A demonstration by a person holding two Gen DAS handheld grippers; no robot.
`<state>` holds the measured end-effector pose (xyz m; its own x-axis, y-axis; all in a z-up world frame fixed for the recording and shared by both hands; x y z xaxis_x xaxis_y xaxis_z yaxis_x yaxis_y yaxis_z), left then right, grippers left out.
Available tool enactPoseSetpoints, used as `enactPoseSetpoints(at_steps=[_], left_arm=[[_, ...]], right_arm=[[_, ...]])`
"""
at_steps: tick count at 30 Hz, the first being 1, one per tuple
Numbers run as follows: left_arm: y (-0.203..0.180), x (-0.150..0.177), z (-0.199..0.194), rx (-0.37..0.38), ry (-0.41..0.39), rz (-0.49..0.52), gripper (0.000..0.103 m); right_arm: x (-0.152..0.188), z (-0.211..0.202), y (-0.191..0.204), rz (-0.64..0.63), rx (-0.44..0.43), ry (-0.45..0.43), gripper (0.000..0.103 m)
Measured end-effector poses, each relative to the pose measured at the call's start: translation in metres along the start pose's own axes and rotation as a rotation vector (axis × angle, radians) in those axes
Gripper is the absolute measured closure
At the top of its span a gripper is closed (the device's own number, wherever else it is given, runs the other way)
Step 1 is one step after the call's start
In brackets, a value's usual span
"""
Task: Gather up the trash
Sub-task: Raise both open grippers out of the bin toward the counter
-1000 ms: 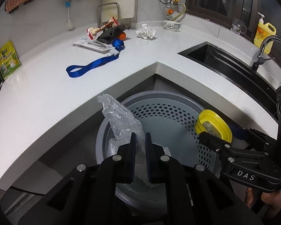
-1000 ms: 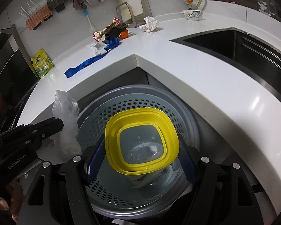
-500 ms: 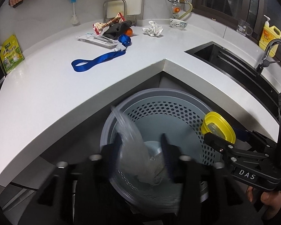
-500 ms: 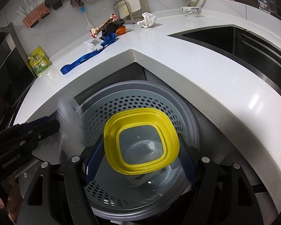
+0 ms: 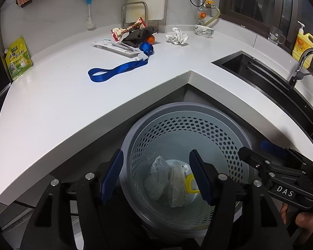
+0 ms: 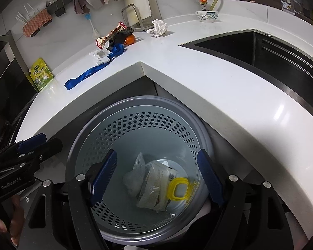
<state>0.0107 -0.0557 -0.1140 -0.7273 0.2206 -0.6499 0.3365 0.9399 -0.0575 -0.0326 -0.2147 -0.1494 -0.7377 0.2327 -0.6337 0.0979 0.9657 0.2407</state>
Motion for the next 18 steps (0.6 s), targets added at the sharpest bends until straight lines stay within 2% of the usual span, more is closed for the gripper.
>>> enactPoseSetpoints(at_steps=[18], left_arm=[[-0.0001, -0.0039, -0.0074, 0.002, -0.02, -0.005, 0.039]], right_arm=[[-0.0028, -0.0064, -0.0006, -0.001, 0.007, -0.014, 0.027]])
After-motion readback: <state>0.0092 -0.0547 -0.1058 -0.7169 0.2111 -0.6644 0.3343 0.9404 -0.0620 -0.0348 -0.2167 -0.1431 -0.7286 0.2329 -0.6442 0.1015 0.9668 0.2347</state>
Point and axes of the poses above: each gripper's, at about its wrist camera, not at the fingertips, and z roughly the way its jaws point, y to its left, x to its underside, the point moved 8 cm from there along z, roughly the way its jaws point, and after that the axes turned 1 degree about x, right-handed, at the moved point
